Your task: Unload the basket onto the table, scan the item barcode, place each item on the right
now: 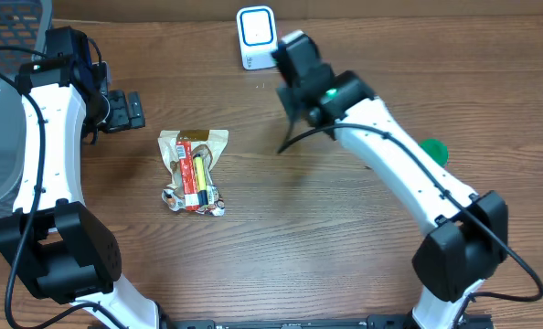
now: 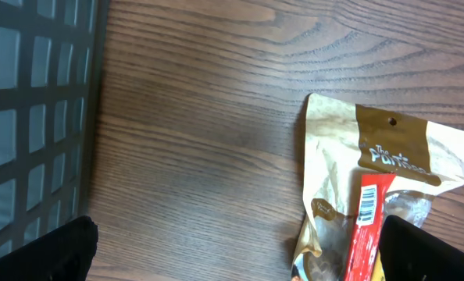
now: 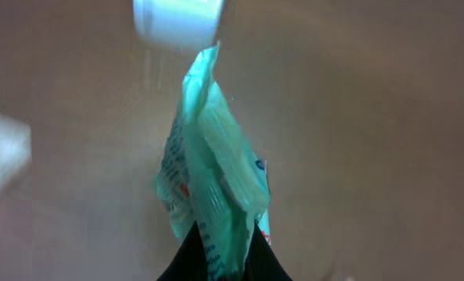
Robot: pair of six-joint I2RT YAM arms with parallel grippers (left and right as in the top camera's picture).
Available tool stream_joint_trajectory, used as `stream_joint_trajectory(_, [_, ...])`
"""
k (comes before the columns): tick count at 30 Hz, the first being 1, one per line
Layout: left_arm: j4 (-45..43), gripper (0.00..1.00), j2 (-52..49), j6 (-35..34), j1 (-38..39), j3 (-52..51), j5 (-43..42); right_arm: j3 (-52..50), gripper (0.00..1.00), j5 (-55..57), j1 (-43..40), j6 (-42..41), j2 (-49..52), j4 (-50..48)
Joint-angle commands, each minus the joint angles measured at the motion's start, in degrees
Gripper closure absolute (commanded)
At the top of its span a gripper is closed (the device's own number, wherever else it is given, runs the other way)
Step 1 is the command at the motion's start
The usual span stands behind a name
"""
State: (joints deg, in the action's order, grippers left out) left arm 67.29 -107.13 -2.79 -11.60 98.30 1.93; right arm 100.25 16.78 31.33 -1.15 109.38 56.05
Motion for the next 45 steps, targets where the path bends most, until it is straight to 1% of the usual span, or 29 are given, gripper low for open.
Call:
stream_joint_trajectory(1, [-0.1,0.00,1.1,0.9,0.5,1.2,-0.5,-1.9,0.96,-13.9,-3.1,-3.3,1.0,7.7])
stream_joint_trajectory(4, [-0.1,0.00,1.1,0.9,0.5,1.2,-0.5,-5.5,0.96,-14.0,-6.3,-3.3,1.2,13.7])
stream_joint_trajectory(7, [-0.1,0.00,1.1,0.9,0.5,1.2,-0.5,-8.8,0.96,-13.9,-8.7,-3.3,1.2,13.8])
stream_joint_trajectory(9, [-0.1,0.00,1.1,0.9,0.5,1.2,-0.5,-11.1,0.89,-13.9,-10.6,-3.3,1.2,12.8])
stream_joint_trajectory(11, [-0.1,0.00,1.1,0.9,0.5,1.2,-0.5,-12.7,0.78,-13.9,-12.5,-3.4,1.2,11.5])
stream_joint_trajectory(12, [-0.1,0.00,1.1,0.9,0.5,1.2,-0.5,-13.3,0.70,-13.9,-13.4,-3.4,1.2,10.7])
stream_joint_trajectory(13, [-0.1,0.00,1.1,0.9,0.5,1.2,-0.5,-13.8,0.59,-13.9,-14.3,-3.4,1.2,9.7])
stream_joint_trajectory(14, [-0.1,0.00,1.1,0.9,0.5,1.2,-0.5,-14.4,0.56,-13.9,-15.1,-3.4,1.2,8.6])
stream_joint_trajectory(15, [-0.1,0.00,1.1,0.9,0.5,1.2,-0.5,-14.9,0.49,-13.9,-15.9,-3.6,1.2,7.6])
stream_joint_trajectory(16, [-0.1,0.00,1.1,0.9,0.5,1.2,-0.5,-15.1,0.36,-13.9,-16.5,-3.6,1.2,7.0])
stream_joint_trajectory(19, [-0.1,0.00,1.1,0.9,0.5,1.2,-0.5,-15.5,0.13,-13.9,-17.2,-3.6,1.2,5.9])
stream_joint_trajectory(20, [-0.1,0.00,1.1,0.9,0.5,1.2,-0.5,-15.5,0.10,-13.9,-17.3,-3.6,1.2,5.5])
stream_joint_trajectory(22, [-0.1,0.00,1.1,0.9,0.6,1.2,-0.5,-15.5,0.09,-13.9,-17.3,-5.5,1.2,4.2])
stream_joint_trajectory(24, [-0.1,0.00,1.1,0.9,0.7,1.2,-0.5,-15.5,0.09,-14.7,-16.9,-10.1,1.2,2.8])
stream_joint_trajectory(27, [-0.1,0.00,1.1,0.9,0.7,1.2,-0.5,-15.5,0.12,-17.9,-15.7,-14.9,1.2,2.1])
stream_joint_trajectory(28, [-0.1,0.00,1.1,0.9,0.7,1.2,-0.5,-15.5,0.16,-18.8,-15.1,-16.0,1.2,1.7])
stream_joint_trajectory(31, [-0.1,0.00,1.1,0.9,0.7,1.2,-0.5,-15.5,0.36,-22.8,-13.0,-18.7,1.2,-0.1])
stream_joint_trajectory(33, [-0.1,0.00,1.1,0.9,0.7,1.2,-0.5,-15.5,0.46,-26.0,-11.3,-21.0,1.2,-1.1])
stream_joint_trajectory(35, [-0.1,0.00,1.1,0.9,0.7,1.2,-0.5,-15.5,0.48,-29.2,-9.2,-22.9,1.2,-2.4])
stream_joint_trajectory(38, [-0.1,0.00,1.1,0.9,0.7,1.2,-0.5,-15.5,0.48,-32.9,-5.3,-23.1,1.2,-4.4])
stream_joint_trajectory(41, [-0.1,0.00,1.1,0.9,0.7,1.2,-0.5,-15.5,0.47,-33.6,-0.6,-23.7,1.2,-6.3])
stream_joint_trajectory(45, [-0.1,0.00,1.1,0.9,0.7,1.2,-0.5,-15.5,0.47,-33.4,5.6,-27.4,1.2,-8.8])
